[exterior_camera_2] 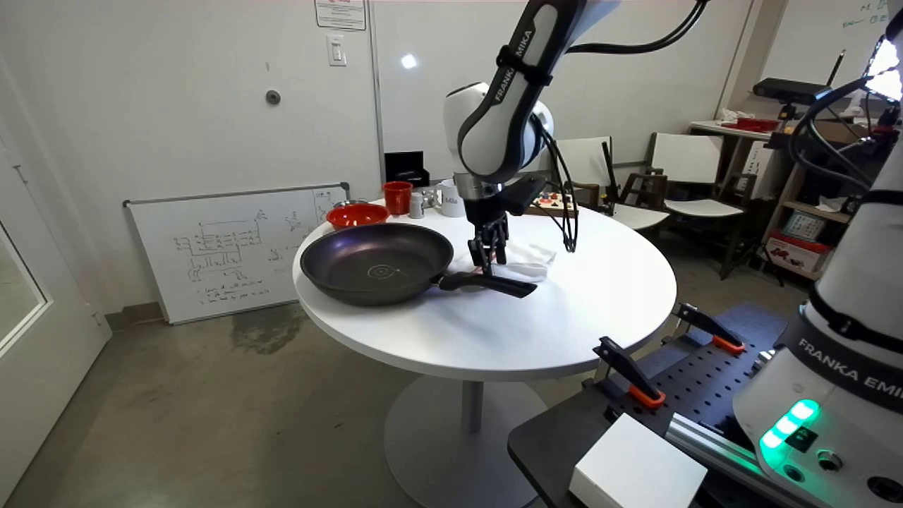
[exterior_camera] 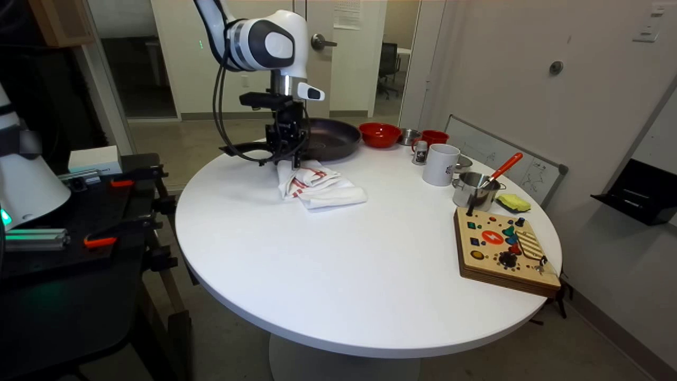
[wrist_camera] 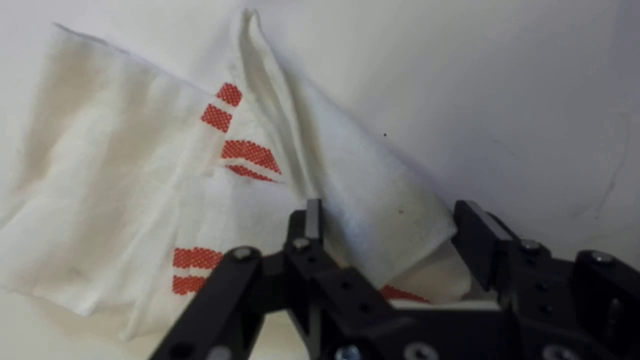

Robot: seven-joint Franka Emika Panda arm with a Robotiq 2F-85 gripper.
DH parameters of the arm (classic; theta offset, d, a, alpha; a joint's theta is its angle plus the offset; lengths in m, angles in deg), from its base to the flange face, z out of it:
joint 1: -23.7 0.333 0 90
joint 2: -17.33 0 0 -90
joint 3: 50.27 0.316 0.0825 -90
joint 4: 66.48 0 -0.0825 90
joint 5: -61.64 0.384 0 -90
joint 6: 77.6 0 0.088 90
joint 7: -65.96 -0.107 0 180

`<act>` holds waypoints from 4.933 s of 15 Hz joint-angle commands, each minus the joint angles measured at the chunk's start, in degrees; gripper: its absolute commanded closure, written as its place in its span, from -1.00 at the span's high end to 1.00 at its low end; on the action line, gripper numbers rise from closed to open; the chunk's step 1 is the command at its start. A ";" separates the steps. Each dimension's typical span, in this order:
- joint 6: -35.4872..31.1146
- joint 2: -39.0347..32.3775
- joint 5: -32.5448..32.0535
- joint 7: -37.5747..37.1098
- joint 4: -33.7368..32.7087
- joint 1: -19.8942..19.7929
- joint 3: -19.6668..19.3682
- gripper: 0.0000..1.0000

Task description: Unfold the towel

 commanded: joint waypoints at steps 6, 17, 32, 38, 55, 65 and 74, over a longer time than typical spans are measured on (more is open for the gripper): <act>-0.58 -0.72 -1.24 -2.60 -0.59 0.94 -1.15 -0.94; 7.57 3.94 -2.95 -4.78 -2.72 0.63 -4.74 -0.93; 26.03 6.67 -17.85 -19.19 -4.39 2.06 -4.10 -0.94; 29.67 6.84 -17.85 -19.55 -4.62 1.95 -2.38 -0.89; 29.22 9.77 -14.40 -15.17 -4.07 0.92 1.44 -0.96; 11.25 4.96 -4.17 -18.01 -1.03 -4.47 -2.15 0.66; -0.24 2.65 3.09 -15.01 1.63 -6.37 -3.04 -0.43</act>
